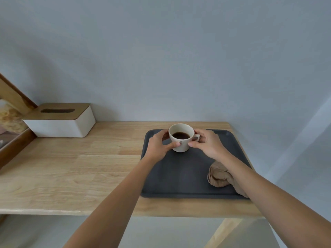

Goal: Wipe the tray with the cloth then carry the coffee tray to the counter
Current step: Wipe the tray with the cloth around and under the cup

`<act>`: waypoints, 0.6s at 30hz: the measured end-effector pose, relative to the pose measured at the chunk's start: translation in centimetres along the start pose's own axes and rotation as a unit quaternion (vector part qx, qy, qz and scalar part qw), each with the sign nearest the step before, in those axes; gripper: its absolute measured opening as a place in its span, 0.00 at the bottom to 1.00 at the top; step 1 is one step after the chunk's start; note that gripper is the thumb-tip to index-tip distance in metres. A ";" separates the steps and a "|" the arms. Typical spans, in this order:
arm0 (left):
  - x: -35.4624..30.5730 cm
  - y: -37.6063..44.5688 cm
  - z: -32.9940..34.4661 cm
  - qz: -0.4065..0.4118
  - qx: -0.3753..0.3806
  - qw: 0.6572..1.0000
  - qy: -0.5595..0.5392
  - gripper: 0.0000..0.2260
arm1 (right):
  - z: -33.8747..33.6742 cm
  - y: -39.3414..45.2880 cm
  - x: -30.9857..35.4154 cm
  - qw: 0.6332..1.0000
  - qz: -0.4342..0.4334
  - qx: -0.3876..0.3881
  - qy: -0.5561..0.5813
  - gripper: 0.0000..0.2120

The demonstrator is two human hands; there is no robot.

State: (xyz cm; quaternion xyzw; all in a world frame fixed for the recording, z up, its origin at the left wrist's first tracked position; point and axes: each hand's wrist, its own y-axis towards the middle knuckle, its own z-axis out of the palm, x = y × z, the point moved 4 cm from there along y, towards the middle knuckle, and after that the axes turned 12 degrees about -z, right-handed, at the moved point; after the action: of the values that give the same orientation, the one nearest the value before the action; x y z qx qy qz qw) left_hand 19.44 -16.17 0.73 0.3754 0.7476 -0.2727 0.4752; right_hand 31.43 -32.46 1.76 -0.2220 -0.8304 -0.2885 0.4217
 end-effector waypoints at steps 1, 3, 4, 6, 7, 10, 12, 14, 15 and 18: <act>0.1 0.5 -0.9 0.002 -0.001 1.000 0.003 0.29 | 0.7 0.8 0.2 1.000 -0.001 -0.001 0.002 0.21; 0.5 1.3 -2.6 0.004 -0.006 1.000 0.012 0.29 | 2.1 2.3 0.8 1.000 -0.003 -0.002 0.009 0.22; 0.7 1.7 -3.4 0.004 -0.009 1.000 0.014 0.29 | 2.8 3.0 0.9 1.000 -0.006 -0.001 0.012 0.22; 1.3 2.3 -4.6 -0.001 -0.015 1.000 0.019 0.29 | 4.1 4.3 1.2 1.000 -0.012 0.002 0.013 0.23; 1.6 2.6 -5.1 -0.003 -0.017 1.000 0.025 0.29 | 4.6 4.7 1.2 1.000 -0.013 0.004 0.014 0.23; 2.5 3.4 -6.0 -0.012 -0.012 0.999 0.043 0.29 | 5.9 5.6 0.8 1.000 -0.008 0.012 0.014 0.23; 3.0 3.7 -6.2 -0.015 -0.007 0.999 0.048 0.28 | 6.4 5.8 0.4 1.000 -0.002 0.016 0.008 0.23; 3.3 3.8 -6.2 -0.019 -0.005 0.999 0.048 0.28 | 6.6 5.8 0.0 1.000 0.005 0.015 0.010 0.23; 3.3 3.8 -6.2 -0.020 -0.005 0.999 0.048 0.28 | 6.6 5.8 0.0 1.000 0.004 0.015 0.010 0.23; 3.2 3.1 -6.0 -0.023 0.000 0.999 0.048 0.27 | 6.3 5.4 0.5 0.998 -0.012 0.054 0.005 0.26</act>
State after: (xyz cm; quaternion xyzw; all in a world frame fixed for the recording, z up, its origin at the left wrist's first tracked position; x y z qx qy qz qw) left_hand 18.06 -8.85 0.05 0.3704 0.7780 -0.2650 0.4327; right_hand 30.85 -24.21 0.71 -0.1878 -0.8453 -0.2491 0.4337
